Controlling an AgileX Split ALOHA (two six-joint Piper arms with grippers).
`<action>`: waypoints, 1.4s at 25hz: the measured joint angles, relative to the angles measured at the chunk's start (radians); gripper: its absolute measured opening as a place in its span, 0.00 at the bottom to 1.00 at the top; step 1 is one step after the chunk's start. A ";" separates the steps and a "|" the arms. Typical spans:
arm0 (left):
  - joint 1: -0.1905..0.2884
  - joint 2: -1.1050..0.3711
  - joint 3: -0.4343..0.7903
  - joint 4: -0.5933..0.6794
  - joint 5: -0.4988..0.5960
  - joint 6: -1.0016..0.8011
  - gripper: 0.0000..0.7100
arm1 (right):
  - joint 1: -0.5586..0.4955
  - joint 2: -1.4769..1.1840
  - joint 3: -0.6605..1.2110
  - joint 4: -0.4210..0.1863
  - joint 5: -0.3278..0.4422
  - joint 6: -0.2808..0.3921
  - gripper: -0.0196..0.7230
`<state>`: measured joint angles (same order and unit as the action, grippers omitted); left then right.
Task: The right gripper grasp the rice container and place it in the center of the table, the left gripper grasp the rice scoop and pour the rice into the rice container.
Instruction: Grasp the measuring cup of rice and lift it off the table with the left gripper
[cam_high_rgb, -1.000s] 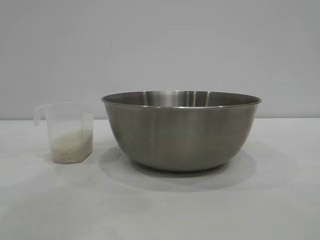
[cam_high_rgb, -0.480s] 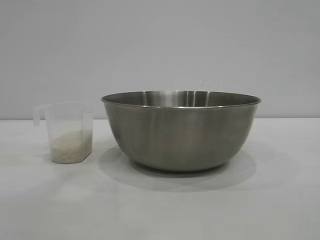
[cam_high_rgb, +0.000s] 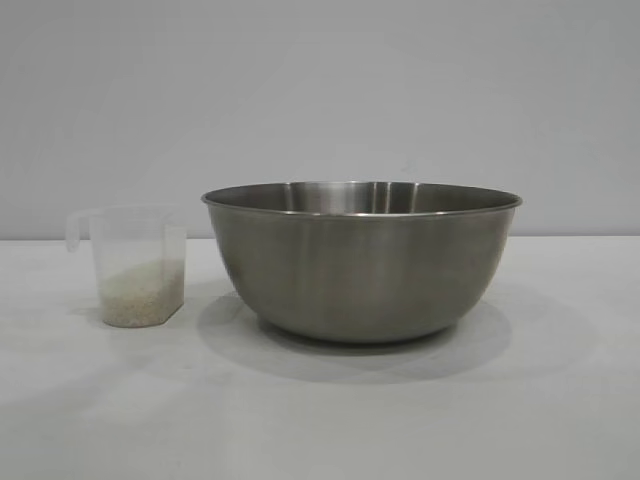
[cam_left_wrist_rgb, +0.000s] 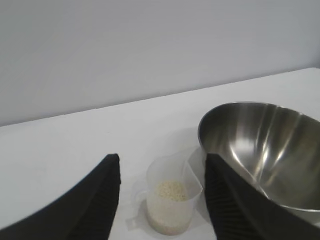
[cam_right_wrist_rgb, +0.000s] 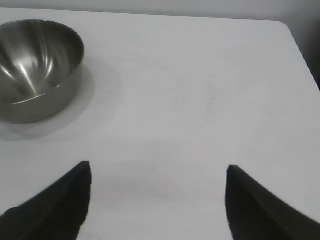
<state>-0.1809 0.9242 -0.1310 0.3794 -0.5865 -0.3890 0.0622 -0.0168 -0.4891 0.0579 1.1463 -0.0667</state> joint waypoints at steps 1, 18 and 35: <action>0.000 0.017 0.000 -0.002 -0.013 0.000 0.50 | 0.000 0.000 0.000 0.000 0.000 0.001 0.67; 0.000 0.579 -0.004 -0.063 -0.538 0.325 0.50 | 0.000 0.000 0.000 0.000 0.000 0.001 0.67; 0.000 0.813 -0.034 -0.196 -0.551 0.426 0.50 | 0.000 0.000 0.000 0.000 0.000 0.001 0.67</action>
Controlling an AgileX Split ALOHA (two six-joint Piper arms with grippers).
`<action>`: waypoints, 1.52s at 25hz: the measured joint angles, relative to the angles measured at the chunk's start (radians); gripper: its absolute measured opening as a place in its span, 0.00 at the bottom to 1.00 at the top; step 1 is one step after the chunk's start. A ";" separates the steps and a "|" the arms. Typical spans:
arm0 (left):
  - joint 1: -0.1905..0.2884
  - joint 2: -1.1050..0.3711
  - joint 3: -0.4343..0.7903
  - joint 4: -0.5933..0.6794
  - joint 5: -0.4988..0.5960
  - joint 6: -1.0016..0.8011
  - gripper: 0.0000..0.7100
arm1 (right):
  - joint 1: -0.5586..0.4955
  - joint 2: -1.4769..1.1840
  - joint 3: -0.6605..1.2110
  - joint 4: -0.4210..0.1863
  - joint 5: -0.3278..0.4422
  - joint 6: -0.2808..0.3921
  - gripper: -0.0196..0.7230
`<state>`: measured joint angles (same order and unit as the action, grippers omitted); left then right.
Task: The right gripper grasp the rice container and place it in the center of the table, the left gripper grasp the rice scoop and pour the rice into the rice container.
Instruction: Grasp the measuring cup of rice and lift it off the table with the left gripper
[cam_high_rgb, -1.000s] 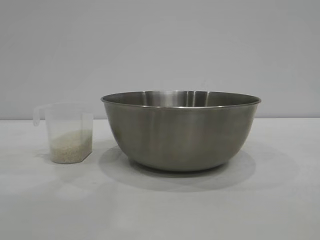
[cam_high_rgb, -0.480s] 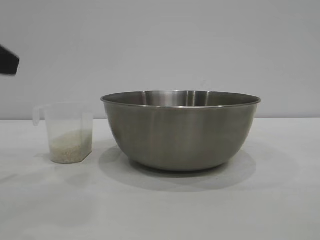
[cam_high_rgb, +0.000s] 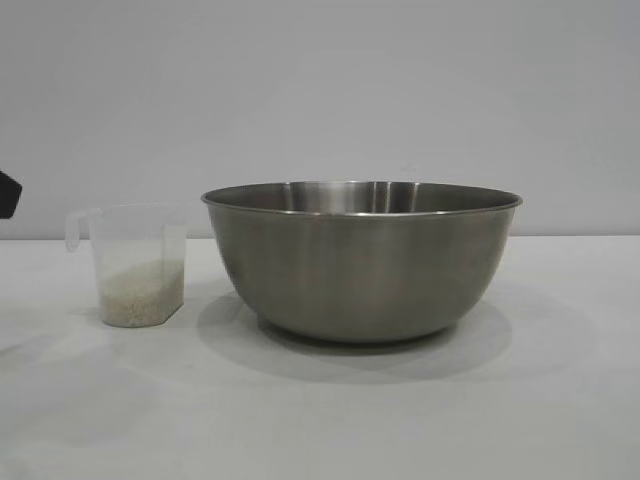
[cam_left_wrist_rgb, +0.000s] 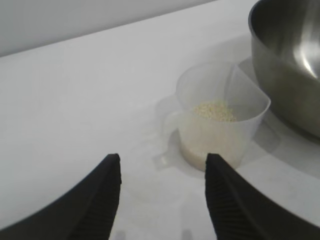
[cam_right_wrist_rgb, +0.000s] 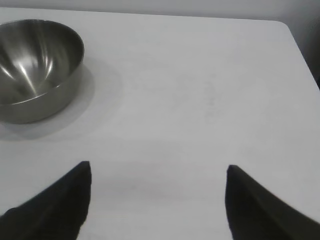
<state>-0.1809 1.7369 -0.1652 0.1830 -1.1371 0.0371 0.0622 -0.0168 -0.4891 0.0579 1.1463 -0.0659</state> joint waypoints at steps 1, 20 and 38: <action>0.000 0.013 -0.011 -0.002 0.000 0.000 0.50 | 0.000 0.000 0.000 0.000 0.000 0.000 0.67; 0.000 0.187 -0.157 -0.002 0.000 0.002 0.50 | 0.000 0.000 0.000 0.000 0.000 0.000 0.67; 0.000 0.316 -0.306 0.023 0.000 0.002 0.38 | 0.000 0.000 0.000 0.000 0.000 0.000 0.67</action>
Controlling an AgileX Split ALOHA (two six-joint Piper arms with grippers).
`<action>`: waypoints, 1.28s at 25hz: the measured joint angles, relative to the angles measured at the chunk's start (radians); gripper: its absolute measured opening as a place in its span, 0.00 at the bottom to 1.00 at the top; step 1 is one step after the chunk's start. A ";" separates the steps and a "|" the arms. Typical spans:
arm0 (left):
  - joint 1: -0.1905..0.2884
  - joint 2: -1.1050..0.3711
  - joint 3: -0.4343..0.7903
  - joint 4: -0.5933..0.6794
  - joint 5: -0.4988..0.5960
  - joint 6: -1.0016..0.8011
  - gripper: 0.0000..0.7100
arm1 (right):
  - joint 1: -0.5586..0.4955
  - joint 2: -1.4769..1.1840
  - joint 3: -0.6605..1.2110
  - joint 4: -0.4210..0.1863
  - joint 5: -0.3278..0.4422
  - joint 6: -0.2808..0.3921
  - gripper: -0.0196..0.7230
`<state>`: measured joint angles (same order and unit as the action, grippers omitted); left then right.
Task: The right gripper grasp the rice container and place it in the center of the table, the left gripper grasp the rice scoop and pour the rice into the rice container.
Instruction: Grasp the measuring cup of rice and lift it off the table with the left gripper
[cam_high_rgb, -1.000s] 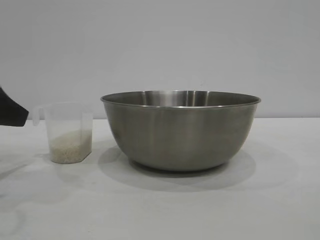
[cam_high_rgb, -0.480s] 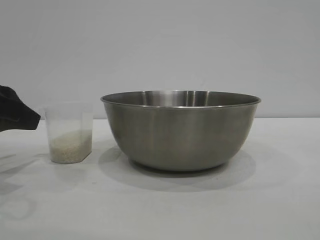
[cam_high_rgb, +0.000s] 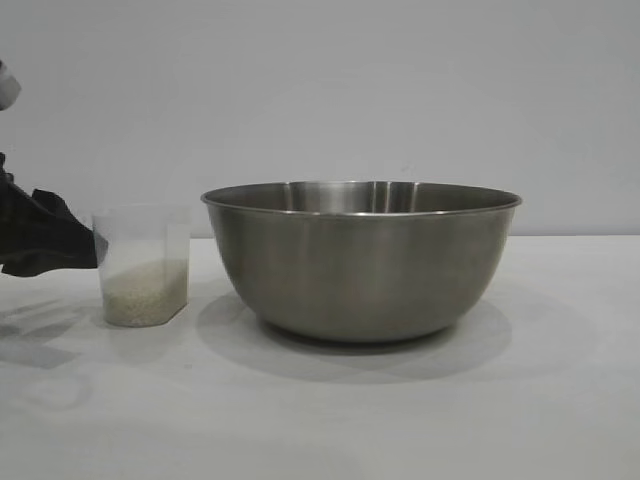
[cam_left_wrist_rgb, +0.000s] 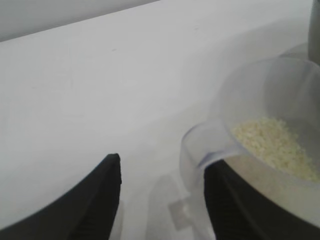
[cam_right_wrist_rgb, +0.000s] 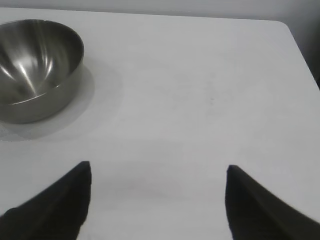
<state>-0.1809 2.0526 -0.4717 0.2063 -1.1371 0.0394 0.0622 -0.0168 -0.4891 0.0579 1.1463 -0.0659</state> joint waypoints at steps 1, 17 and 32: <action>0.000 0.006 -0.007 0.007 0.000 0.000 0.33 | 0.000 0.000 0.000 0.000 0.000 0.000 0.67; 0.000 0.013 -0.069 0.073 0.002 0.008 0.00 | 0.000 0.000 0.000 0.000 0.000 0.000 0.67; -0.005 -0.163 -0.326 0.425 0.005 0.150 0.00 | 0.000 0.000 0.000 0.000 0.000 0.000 0.67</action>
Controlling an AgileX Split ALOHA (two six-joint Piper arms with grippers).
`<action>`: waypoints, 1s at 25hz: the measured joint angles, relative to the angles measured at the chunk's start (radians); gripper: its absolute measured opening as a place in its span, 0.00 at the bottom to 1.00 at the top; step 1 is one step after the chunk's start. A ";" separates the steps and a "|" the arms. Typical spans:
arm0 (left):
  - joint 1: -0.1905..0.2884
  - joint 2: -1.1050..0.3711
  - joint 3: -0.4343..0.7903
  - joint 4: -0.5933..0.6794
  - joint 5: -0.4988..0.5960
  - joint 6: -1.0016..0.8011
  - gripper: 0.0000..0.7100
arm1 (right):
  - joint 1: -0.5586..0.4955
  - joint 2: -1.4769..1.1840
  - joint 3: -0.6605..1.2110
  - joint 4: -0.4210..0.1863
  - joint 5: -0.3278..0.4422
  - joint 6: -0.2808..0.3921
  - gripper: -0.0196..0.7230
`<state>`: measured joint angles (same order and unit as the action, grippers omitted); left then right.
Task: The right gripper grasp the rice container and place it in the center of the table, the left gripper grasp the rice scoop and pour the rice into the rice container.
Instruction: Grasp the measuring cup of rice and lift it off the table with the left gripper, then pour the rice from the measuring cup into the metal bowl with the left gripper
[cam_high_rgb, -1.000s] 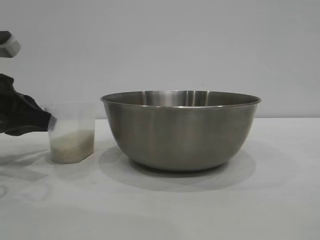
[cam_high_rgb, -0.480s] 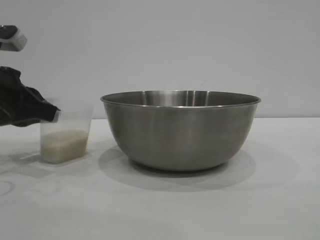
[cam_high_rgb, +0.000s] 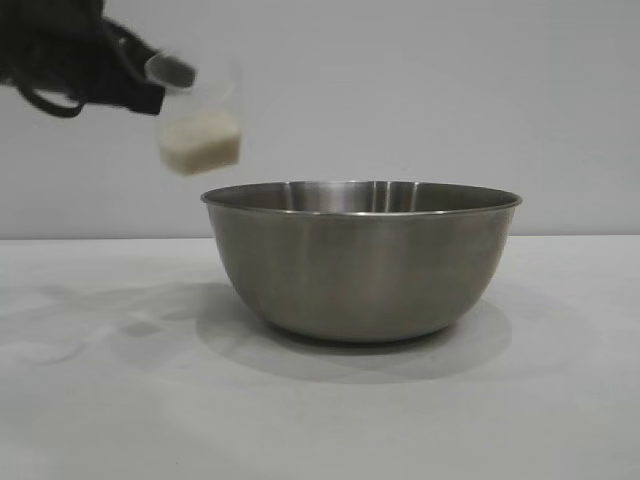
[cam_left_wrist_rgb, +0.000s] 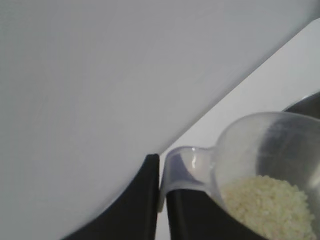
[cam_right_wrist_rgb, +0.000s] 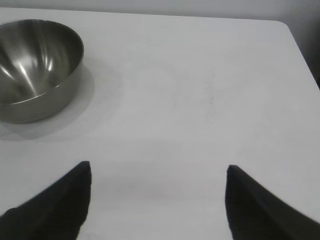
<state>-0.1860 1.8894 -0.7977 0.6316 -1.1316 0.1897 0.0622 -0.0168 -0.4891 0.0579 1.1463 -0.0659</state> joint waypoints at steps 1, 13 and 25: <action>-0.008 0.000 -0.023 0.028 0.000 0.006 0.00 | 0.000 0.000 0.000 0.000 0.000 0.000 0.67; -0.144 0.000 -0.194 0.201 0.081 0.452 0.00 | 0.000 0.000 0.000 0.000 0.000 0.000 0.67; -0.192 0.019 -0.194 0.189 0.112 1.008 0.00 | 0.000 0.000 0.000 0.000 0.000 0.000 0.67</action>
<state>-0.3777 1.9087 -0.9919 0.8203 -1.0192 1.1982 0.0622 -0.0168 -0.4891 0.0579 1.1463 -0.0659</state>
